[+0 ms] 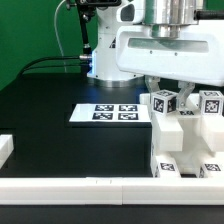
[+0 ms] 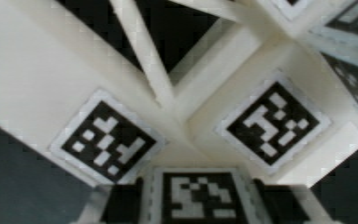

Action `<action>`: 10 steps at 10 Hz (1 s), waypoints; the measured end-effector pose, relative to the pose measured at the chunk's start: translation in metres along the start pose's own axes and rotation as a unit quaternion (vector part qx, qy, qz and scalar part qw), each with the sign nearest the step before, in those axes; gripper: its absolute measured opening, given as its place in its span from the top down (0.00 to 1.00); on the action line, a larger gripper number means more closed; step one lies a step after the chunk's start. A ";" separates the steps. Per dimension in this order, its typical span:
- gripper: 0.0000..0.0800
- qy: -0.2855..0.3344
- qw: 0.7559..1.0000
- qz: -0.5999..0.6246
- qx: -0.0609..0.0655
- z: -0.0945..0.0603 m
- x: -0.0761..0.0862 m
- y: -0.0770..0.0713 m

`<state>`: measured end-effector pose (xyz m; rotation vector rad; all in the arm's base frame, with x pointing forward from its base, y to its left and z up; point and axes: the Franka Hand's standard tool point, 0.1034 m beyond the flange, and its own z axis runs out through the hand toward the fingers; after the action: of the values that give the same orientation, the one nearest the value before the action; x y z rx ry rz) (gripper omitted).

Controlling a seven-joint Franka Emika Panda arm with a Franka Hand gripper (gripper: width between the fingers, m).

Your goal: Assemble chair

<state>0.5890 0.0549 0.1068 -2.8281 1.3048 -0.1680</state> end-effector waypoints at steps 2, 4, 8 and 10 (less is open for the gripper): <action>0.65 -0.005 0.994 0.110 -0.001 0.000 0.000 -0.001; 0.65 -0.032 0.958 0.284 -0.001 0.001 0.004 -0.001; 0.65 -0.041 0.885 0.464 0.000 0.002 0.003 -0.001; 0.64 -0.040 0.886 0.462 0.000 0.002 0.002 -0.001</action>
Offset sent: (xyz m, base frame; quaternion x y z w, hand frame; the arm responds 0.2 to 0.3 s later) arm 0.0115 -0.0011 -0.0023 0.0003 -0.0756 0.4150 0.9067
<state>0.5918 0.0542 0.1047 -1.8635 2.4003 -0.0173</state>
